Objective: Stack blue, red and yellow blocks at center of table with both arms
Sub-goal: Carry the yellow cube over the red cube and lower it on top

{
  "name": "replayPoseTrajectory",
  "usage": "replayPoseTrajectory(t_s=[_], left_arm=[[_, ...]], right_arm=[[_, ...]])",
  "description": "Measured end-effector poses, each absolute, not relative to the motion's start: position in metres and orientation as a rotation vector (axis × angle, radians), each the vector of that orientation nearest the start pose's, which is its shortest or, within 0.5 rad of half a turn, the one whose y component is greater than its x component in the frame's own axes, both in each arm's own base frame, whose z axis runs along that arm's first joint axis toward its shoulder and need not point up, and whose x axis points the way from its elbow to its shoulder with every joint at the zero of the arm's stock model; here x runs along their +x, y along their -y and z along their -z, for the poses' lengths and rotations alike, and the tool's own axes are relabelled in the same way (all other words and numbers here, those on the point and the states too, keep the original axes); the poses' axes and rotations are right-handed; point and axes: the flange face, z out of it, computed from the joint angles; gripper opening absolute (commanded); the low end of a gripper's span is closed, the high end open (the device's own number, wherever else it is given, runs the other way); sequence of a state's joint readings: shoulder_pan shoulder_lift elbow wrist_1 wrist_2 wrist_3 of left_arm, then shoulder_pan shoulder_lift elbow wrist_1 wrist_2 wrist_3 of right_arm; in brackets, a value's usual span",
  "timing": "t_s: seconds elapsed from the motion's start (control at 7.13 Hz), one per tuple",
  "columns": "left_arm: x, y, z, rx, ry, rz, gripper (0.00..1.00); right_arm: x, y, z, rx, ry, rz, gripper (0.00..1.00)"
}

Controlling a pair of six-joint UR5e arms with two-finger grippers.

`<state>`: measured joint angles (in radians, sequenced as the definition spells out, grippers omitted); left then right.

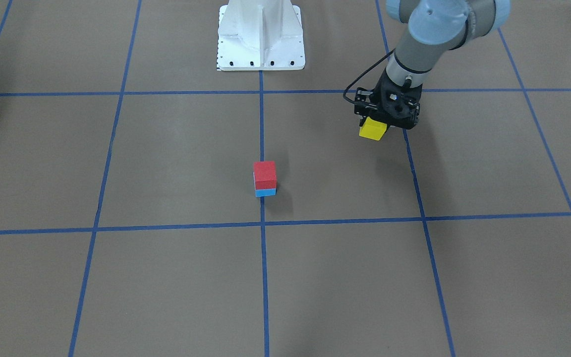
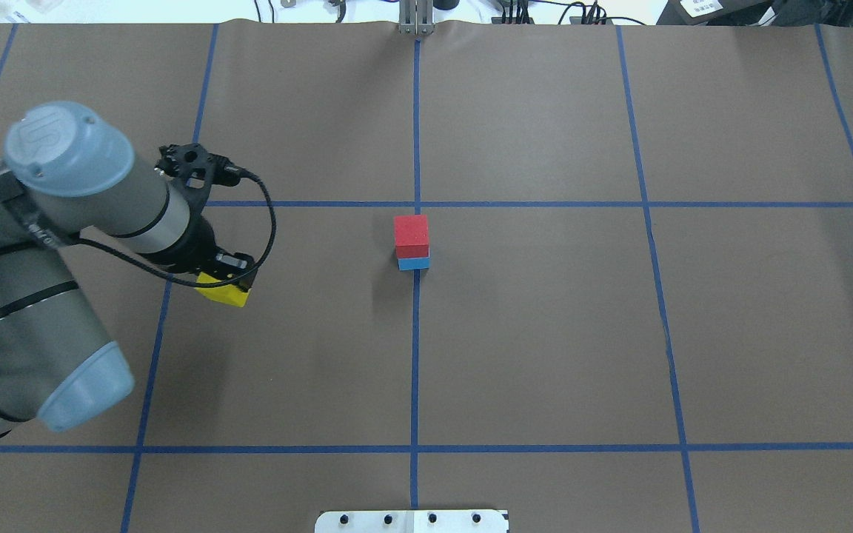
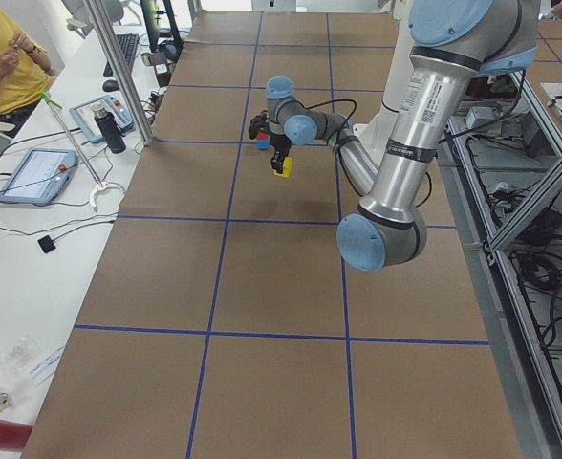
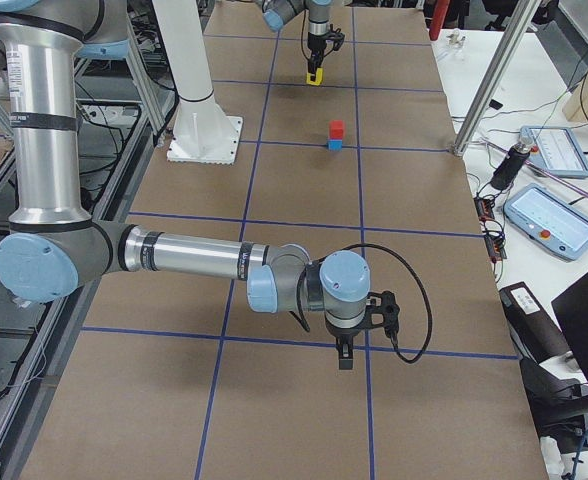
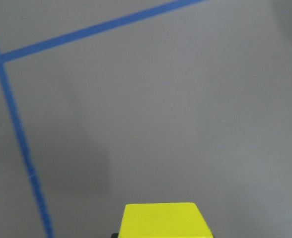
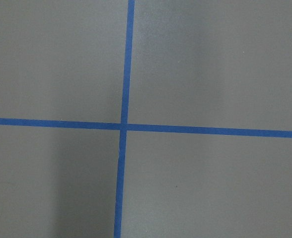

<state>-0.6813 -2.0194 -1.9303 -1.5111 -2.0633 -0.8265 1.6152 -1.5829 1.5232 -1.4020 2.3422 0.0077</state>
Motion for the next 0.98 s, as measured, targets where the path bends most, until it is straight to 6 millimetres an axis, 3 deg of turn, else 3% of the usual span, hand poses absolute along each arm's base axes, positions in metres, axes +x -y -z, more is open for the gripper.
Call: replayPoseTrajectory(t_s=[0.42, 0.7, 0.98], left_arm=[[0.489, 0.486, -0.149, 0.073, -0.895, -0.128, 0.0], [0.527, 0.5, -0.109, 0.053, -0.883, -0.065, 0.0], [0.548, 0.509, -0.094, 0.035, -0.865, -0.025, 0.0]], right_arm=[[0.085, 0.482, -0.678, 0.133, 0.768, -0.001, 1.0], [0.085, 0.477, -0.681, 0.157, 0.769, 0.008, 1.0], [0.085, 0.476, -0.682, 0.159, 0.77, 0.009, 1.0]])
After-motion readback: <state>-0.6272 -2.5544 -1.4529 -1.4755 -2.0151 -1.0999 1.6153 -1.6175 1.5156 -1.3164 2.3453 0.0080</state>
